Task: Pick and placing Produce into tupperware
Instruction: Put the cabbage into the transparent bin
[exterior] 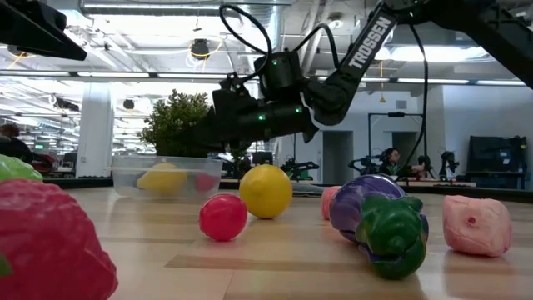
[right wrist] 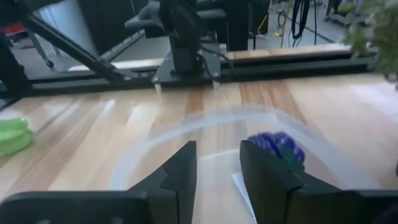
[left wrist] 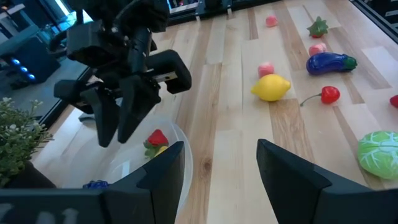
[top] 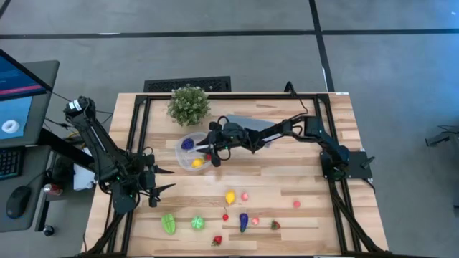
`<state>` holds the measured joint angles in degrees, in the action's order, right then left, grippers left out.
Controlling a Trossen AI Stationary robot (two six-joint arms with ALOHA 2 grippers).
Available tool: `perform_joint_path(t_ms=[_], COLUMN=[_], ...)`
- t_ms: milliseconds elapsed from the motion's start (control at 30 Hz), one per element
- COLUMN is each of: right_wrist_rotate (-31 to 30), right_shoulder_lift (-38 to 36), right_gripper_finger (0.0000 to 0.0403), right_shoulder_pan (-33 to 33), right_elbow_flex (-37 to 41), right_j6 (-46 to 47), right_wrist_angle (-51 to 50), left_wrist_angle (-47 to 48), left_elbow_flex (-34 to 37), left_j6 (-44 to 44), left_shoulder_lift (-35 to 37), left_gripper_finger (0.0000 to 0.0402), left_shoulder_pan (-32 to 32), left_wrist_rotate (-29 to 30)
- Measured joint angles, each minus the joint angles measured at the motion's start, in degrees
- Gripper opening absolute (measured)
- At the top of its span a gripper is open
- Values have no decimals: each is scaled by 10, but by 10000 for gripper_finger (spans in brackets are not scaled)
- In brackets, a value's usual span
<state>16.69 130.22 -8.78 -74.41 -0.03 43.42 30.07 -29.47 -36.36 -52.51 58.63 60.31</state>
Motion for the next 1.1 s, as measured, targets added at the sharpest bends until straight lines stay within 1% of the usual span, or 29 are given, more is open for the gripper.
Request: perform_joint_path(t_ms=[167,300,467,633,867,1000,1100], right_wrist_rotate=[0,2,43,43,42,19,-14], right_shoulder_lift=[-2,-2,-20,-64,-149,-194,-224], right_gripper_finger=[142,147,156,165,174,171,168], right_shoulder_pan=[0,2,5,20,48,76,101], right_elbow_flex=[-1,0,-1,0,0,0,1], right_j6=[-3,-6,-32,-82,-136,-146,-150], right_wrist_angle=[0,-8,-63,-182,-374,-465,-530], left_wrist_angle=[0,0,0,5,5,5,5], left_elbow_flex=[0,0,0,0,0,0,0], left_j6=[0,0,0,0,6,8,13], left_shoulder_lift=[0,0,0,0,0,0,0], left_gripper_finger=[192,192,192,192,192,192,192], left_shoulder_pan=[0,0,0,0,0,0,0], left_wrist_rotate=[0,0,0,0,-1,-1,0])
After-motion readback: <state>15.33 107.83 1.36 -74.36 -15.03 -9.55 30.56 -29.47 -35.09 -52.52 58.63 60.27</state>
